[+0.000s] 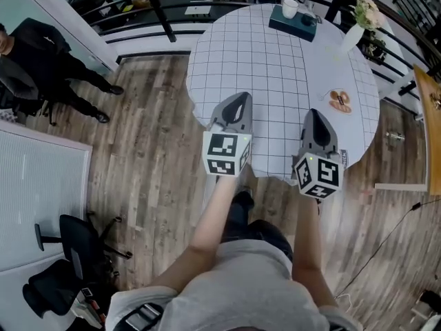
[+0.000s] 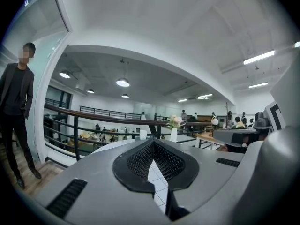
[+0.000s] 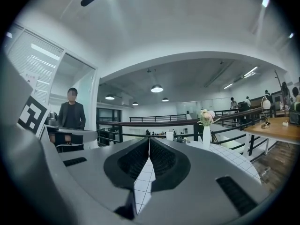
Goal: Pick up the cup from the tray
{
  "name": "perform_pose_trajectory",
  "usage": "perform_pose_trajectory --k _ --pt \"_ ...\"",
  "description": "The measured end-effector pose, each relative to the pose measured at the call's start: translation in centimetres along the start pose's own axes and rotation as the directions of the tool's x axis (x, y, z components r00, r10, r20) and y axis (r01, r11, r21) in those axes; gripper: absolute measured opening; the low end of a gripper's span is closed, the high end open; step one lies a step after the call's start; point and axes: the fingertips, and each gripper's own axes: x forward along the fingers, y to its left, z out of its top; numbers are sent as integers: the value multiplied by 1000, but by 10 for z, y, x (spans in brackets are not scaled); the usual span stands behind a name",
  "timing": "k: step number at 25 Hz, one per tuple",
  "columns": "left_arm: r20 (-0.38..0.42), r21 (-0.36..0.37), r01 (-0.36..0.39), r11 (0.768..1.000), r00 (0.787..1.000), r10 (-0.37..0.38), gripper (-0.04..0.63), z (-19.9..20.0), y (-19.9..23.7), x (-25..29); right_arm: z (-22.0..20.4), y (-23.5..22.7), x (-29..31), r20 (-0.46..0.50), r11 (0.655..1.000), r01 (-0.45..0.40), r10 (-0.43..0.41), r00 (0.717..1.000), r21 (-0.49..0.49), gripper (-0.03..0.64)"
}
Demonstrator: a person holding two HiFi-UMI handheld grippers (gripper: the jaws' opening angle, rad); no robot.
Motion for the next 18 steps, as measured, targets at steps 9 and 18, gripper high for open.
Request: perform_pose_trajectory --k 9,18 --pt "-22 14 46 999 999 -46 6 0 5 52 -13 -21 37 -34 1000 22 -22 999 13 9" --pt "-18 25 42 999 999 -42 6 8 3 107 -15 -58 81 -40 1000 16 -15 999 11 9"
